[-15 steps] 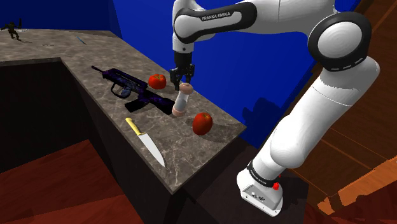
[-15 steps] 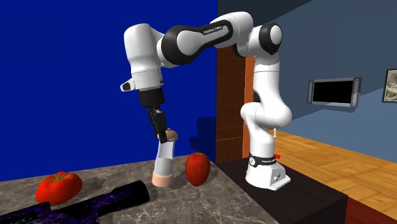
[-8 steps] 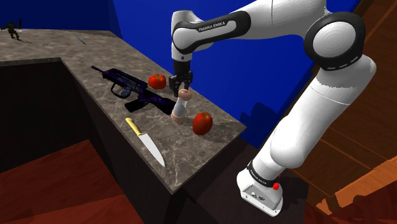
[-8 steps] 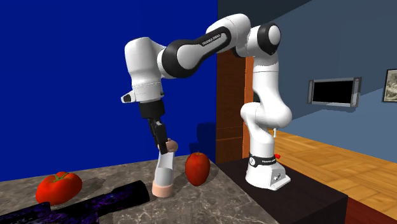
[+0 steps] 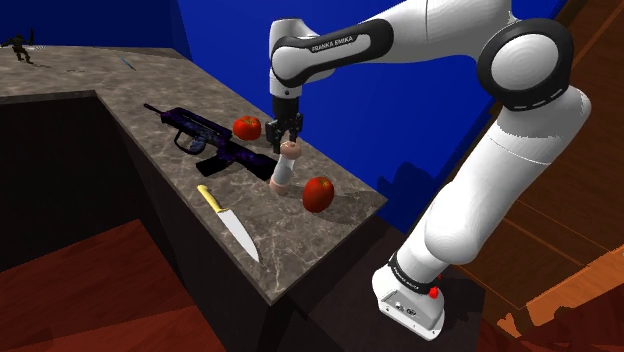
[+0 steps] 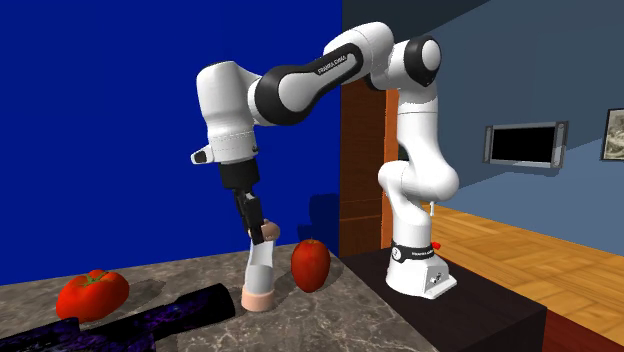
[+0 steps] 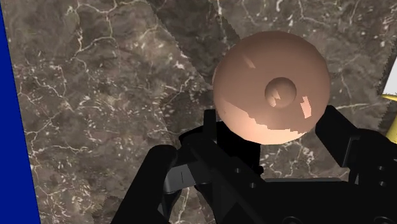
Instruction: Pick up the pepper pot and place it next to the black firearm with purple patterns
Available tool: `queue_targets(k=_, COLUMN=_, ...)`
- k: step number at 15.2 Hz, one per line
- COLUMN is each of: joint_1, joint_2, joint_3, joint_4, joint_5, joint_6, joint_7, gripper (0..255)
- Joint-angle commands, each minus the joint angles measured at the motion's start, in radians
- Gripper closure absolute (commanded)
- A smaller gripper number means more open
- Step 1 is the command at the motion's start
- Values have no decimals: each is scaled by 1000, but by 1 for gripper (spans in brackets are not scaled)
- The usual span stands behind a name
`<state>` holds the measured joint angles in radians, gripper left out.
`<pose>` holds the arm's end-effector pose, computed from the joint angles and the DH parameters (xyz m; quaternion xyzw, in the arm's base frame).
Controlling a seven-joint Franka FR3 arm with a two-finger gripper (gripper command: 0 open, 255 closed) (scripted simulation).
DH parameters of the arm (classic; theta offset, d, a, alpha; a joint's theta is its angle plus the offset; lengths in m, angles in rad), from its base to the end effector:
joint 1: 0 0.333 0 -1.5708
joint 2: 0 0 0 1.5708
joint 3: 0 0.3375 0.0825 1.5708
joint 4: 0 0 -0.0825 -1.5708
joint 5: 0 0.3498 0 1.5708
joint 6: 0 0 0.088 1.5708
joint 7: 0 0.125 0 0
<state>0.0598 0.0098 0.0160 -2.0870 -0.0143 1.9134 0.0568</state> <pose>0.4922 0.0361 0.4265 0.9957 0.0125 -0.0909 0.0125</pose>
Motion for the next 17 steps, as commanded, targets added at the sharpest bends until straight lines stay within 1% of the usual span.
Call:
queue_targets(k=1, joint_1=0, joint_2=0, joint_3=0, joint_4=0, joint_5=0, joint_6=0, joint_7=0, gripper=0)
queue_targets(k=6, joint_1=0, joint_2=0, joint_3=0, joint_4=0, joint_5=0, joint_6=0, joint_7=0, gripper=0)
queue_targets(k=10, joint_1=1, joint_2=-10, joint_3=1, joint_4=117, joint_5=1, joint_6=-127, joint_7=-1, gripper=0)
queue_targets(k=17, joint_1=1, joint_2=-10, joint_3=1, joint_4=117, joint_5=1, joint_6=-127, joint_7=-1, gripper=0)
